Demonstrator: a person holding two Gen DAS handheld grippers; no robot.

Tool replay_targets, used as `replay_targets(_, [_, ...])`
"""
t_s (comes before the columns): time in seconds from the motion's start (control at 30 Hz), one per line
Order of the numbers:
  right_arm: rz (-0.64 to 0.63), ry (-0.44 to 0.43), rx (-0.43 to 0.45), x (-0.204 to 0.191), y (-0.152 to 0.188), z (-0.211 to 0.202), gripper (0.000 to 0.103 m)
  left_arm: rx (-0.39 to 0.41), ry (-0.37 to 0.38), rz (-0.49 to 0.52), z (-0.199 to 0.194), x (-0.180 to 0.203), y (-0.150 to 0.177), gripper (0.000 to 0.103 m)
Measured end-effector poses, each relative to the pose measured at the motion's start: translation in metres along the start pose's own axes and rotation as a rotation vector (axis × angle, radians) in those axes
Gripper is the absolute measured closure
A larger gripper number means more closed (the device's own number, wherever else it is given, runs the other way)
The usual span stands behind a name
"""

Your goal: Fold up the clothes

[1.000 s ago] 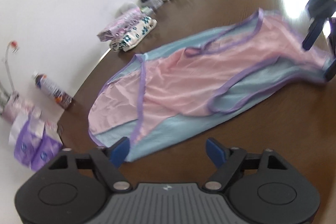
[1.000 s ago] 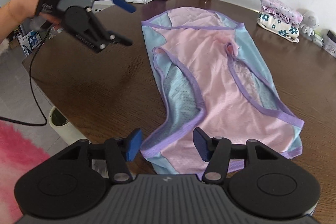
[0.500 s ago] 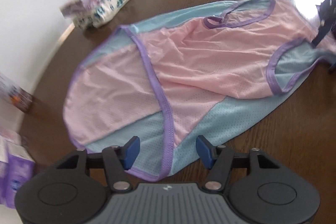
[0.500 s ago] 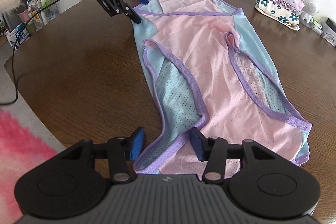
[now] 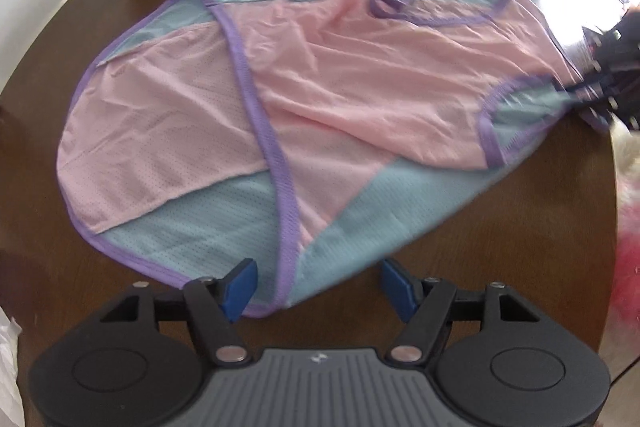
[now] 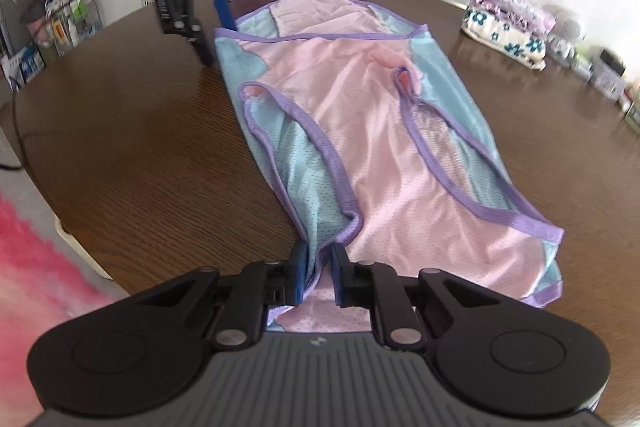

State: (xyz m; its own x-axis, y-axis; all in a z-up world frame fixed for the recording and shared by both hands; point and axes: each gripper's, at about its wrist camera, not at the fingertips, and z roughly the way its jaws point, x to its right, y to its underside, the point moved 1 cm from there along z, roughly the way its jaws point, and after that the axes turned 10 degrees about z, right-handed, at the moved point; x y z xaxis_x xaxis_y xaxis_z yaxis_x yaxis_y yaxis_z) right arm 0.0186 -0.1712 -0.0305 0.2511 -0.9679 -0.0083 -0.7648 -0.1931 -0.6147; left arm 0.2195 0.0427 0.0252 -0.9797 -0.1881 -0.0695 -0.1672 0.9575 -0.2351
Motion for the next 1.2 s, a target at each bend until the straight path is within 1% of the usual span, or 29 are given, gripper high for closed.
replay_targets(0.17, [-0.097, 0.046, -0.016, 0.032, -0.006, -0.001, 0.093, -0.008, 0.005, 0.017, -0.004, 0.049, 0.006, 0.036])
replay_targets(0.23, [-0.151, 0.056, -0.021, 0.047, -0.010, 0.000, 0.093, 0.002, 0.001, 0.020, -0.006, 0.076, 0.005, 0.040])
replay_targets(0.27, [-0.179, 0.057, -0.022, 0.054, -0.012, 0.001, 0.093, 0.007, 0.000, 0.019, -0.007, 0.089, 0.005, 0.044])
replay_targets(0.4, [-0.282, 0.048, -0.023, 0.082, -0.022, 0.009, 0.093, 0.003, 0.010, 0.042, -0.009, 0.148, -0.004, 0.044])
replay_targets(0.5, [-0.363, 0.037, -0.025, 0.098, -0.033, 0.017, 0.093, 0.010, 0.001, 0.017, -0.009, 0.180, -0.015, 0.044])
replay_targets(0.6, [-0.420, 0.037, -0.020, 0.110, -0.040, 0.024, 0.093, 0.032, -0.020, -0.034, -0.008, 0.204, -0.026, 0.045])
replay_targets(0.63, [-0.432, 0.037, -0.018, 0.114, -0.042, 0.026, 0.093, 0.041, -0.031, -0.058, -0.007, 0.209, -0.030, 0.047])
replay_targets(0.7, [-0.433, 0.037, -0.013, 0.117, -0.040, 0.023, 0.093, 0.060, -0.053, -0.098, -0.007, 0.215, -0.036, 0.055])
replay_targets(0.73, [-0.429, 0.036, -0.009, 0.118, -0.038, 0.021, 0.093, 0.066, -0.063, -0.116, -0.007, 0.215, -0.038, 0.058])
replay_targets(0.8, [-0.422, 0.035, -0.003, 0.119, -0.034, 0.016, 0.093, 0.073, -0.075, -0.147, -0.006, 0.214, -0.041, 0.069])
replay_targets(0.83, [-0.418, 0.035, 0.000, 0.120, -0.031, 0.013, 0.093, 0.074, -0.077, -0.155, -0.005, 0.213, -0.042, 0.071])
replay_targets(0.97, [-0.404, 0.032, 0.014, 0.123, -0.023, 0.003, 0.093, 0.077, -0.079, -0.161, -0.004, 0.212, -0.038, 0.073])
replay_targets(1.03, [-0.397, 0.031, 0.020, 0.124, -0.019, -0.002, 0.093, 0.085, -0.086, -0.159, -0.004, 0.215, -0.038, 0.080])
replay_targets(1.07, [-0.393, 0.031, 0.024, 0.125, -0.017, -0.004, 0.093, 0.090, -0.092, -0.157, -0.004, 0.216, -0.038, 0.091])
replay_targets(1.1, [-0.380, 0.025, 0.030, 0.126, -0.016, -0.008, 0.093, 0.095, -0.098, -0.159, -0.005, 0.217, -0.038, 0.095])
replay_targets(1.2, [-0.318, -0.019, 0.065, 0.128, -0.020, -0.023, 0.092, 0.113, -0.109, -0.169, -0.006, 0.219, -0.034, 0.096])
